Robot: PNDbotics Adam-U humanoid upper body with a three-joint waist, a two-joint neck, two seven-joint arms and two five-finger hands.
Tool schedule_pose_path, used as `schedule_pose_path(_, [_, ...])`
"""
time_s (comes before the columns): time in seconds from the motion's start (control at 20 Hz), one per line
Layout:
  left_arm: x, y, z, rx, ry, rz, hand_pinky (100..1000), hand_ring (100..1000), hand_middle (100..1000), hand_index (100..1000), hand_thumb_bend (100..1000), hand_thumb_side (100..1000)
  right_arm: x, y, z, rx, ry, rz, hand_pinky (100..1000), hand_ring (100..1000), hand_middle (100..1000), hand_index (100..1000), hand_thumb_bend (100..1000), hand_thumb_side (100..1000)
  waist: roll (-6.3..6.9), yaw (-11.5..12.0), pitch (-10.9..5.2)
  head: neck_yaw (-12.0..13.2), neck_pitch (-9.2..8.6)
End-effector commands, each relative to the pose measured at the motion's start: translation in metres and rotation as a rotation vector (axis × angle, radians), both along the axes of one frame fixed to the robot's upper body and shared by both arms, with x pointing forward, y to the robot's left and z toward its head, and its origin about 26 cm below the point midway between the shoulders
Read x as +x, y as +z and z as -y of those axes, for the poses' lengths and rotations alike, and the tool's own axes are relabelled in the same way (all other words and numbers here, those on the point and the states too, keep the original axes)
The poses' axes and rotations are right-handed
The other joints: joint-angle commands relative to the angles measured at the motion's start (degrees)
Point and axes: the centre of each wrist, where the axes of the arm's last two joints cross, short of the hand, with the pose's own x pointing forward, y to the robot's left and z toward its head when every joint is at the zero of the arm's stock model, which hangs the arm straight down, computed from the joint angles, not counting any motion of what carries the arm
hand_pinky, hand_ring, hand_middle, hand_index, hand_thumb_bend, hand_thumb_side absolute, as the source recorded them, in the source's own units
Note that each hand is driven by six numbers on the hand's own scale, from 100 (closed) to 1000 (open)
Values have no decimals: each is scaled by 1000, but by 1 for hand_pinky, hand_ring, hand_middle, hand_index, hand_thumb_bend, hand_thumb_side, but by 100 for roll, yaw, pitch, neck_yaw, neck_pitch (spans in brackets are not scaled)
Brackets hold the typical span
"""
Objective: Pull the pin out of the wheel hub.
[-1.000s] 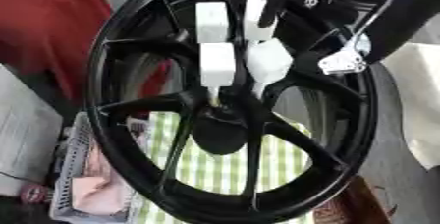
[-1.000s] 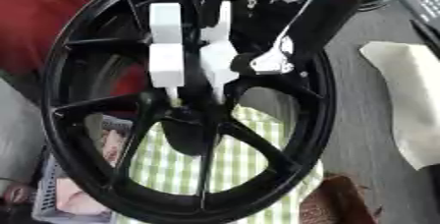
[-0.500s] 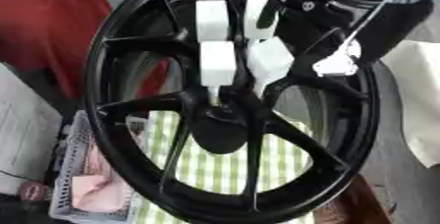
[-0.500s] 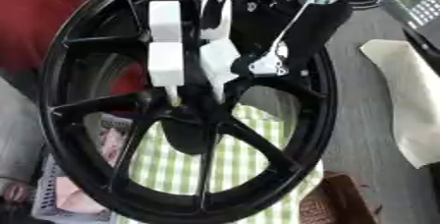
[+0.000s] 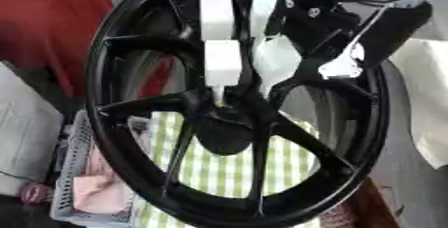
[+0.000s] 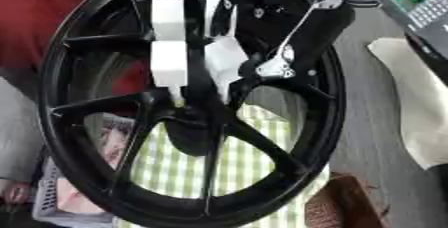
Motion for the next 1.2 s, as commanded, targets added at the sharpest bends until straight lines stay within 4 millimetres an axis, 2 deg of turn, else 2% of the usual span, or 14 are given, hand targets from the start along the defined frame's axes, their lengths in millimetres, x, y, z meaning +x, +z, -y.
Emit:
schedule_pose_path(0.05, [-6, 14, -4, 18, 6, 29, 870, 750, 694, 845, 384, 711, 3, 5, 5, -11, -16, 41, 161, 213, 733, 831, 263, 296, 41, 18, -97, 1, 15])
schedule_pose_path(0.65, [-6, 13, -2, 14, -3, 30, 871, 751, 695, 846, 380, 717, 13, -2, 5, -4, -21, 52, 150, 203, 713, 823, 260, 287, 28, 45, -67, -7, 7])
schedule_pose_path(1.2, [-6, 14, -2, -4, -4, 38, 871, 752, 696, 845, 376, 718, 15, -6, 3, -22, -4, 27, 143, 197, 691, 801, 273, 284, 17, 50, -77, 17, 34])
